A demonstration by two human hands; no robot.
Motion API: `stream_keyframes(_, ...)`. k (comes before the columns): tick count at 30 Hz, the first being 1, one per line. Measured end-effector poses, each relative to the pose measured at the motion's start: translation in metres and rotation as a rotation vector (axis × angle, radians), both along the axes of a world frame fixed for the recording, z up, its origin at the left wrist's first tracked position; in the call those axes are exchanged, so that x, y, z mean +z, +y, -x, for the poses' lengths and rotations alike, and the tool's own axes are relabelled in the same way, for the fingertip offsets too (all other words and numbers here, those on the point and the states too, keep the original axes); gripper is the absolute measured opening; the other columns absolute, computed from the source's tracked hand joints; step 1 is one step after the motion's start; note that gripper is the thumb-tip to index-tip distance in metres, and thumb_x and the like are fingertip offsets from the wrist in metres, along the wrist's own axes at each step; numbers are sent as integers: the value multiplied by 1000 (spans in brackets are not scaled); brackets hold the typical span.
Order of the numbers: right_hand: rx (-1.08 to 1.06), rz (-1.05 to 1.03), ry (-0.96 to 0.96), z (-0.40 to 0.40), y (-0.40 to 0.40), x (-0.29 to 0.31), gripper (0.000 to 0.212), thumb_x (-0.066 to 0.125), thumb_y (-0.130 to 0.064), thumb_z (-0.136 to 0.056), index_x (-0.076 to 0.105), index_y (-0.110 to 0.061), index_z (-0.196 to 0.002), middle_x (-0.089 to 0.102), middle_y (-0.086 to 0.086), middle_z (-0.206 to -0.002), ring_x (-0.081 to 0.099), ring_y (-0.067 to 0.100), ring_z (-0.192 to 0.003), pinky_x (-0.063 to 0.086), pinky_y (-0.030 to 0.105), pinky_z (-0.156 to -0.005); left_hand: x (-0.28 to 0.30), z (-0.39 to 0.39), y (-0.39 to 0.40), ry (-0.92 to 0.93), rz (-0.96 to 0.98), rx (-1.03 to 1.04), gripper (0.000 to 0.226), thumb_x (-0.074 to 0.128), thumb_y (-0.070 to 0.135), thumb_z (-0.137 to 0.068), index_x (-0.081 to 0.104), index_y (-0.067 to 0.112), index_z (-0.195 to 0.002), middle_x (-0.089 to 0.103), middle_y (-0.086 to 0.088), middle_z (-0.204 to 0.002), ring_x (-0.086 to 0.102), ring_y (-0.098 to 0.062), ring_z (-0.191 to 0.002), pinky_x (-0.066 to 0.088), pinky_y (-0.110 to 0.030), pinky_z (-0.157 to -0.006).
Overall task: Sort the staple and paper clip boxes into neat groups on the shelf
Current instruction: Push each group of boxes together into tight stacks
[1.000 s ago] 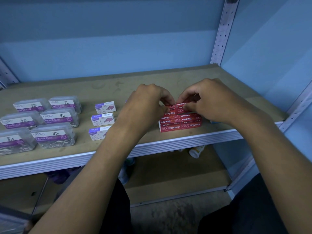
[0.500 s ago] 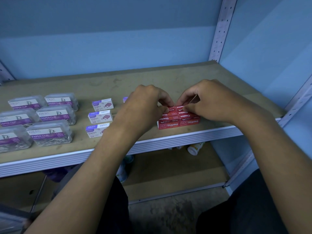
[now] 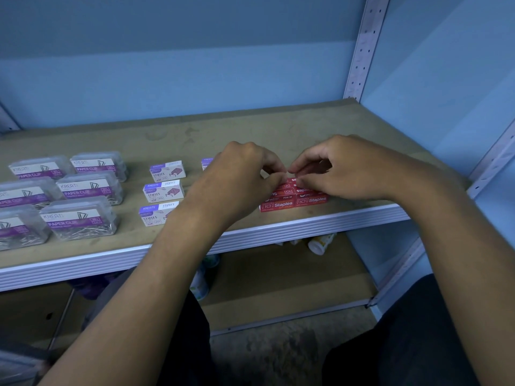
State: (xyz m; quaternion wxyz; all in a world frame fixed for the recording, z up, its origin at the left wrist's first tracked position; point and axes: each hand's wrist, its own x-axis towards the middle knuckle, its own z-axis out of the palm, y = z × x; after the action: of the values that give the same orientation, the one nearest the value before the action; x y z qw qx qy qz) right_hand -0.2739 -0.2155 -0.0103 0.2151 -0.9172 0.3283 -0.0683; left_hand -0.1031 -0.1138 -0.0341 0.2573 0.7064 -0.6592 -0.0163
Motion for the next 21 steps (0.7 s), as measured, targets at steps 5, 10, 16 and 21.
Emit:
stream_keyframes(5,36,-21,110,5,7,6,63,84,-37,-76,58,-36,-133,63,-21,-116,59,1,-103,47,19,-86,3,-1,4,-27,-76,-10,46,73,55,-78,71,31,-117,71,14,-111,64,-4,-97,57,-33,-85)
stream_keyframes(10,5,21,103,1,4,3,50,85,-27,-77,68,-36,-124,69,-16,-116,62,3,-100,51,26,-91,4,3,6,-54,-124,-38,48,82,43,-73,72,27,-117,73,8,-109,67,-9,-95,56,-36,-87)
stream_keyframes(16,-12,22,103,-1,4,2,45,84,-25,-78,70,-35,-120,71,-15,-111,63,3,-97,54,28,-90,4,5,3,-62,-109,-28,38,82,37,-74,75,28,-110,74,9,-103,66,-9,-92,55,-35,-85)
stream_keyframes(21,-6,37,126,-3,4,2,47,84,-27,-79,69,-35,-123,70,-13,-115,62,4,-97,51,24,-85,5,4,3,-49,-116,-30,42,82,39,-74,74,27,-113,74,9,-106,65,-8,-93,55,-35,-86)
